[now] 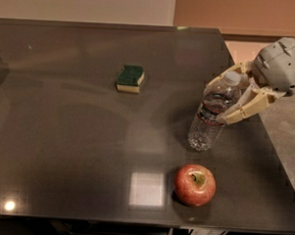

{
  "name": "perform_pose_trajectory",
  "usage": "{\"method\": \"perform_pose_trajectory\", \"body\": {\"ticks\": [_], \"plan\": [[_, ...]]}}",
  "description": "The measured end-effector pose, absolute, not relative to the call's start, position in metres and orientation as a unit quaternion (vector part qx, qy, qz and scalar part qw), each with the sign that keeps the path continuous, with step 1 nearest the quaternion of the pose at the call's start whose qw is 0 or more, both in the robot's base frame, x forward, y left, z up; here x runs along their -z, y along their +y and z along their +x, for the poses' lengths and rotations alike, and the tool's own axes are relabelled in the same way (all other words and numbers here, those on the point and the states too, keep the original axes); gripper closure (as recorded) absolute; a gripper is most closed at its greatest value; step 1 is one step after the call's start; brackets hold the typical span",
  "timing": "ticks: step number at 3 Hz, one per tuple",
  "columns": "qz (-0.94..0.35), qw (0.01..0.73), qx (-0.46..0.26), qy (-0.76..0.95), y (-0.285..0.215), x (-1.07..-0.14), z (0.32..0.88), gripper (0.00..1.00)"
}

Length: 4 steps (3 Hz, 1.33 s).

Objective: Move water bottle near apple

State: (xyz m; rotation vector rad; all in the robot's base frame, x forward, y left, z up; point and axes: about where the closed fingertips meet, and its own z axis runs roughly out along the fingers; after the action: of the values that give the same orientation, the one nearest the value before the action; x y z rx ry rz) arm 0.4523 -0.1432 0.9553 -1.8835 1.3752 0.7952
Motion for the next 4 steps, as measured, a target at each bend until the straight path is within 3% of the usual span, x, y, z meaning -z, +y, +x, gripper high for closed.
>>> {"method": "perform_pose_trajectory", "body": {"ticks": [2, 4], "plan": [[-0.731, 0.317, -0.323, 0.510, -0.133, -0.956, 0.437, 1.00], [-0.730, 0.294, -0.326, 0.524, -0.133, -0.940, 0.435, 0.59]]}}
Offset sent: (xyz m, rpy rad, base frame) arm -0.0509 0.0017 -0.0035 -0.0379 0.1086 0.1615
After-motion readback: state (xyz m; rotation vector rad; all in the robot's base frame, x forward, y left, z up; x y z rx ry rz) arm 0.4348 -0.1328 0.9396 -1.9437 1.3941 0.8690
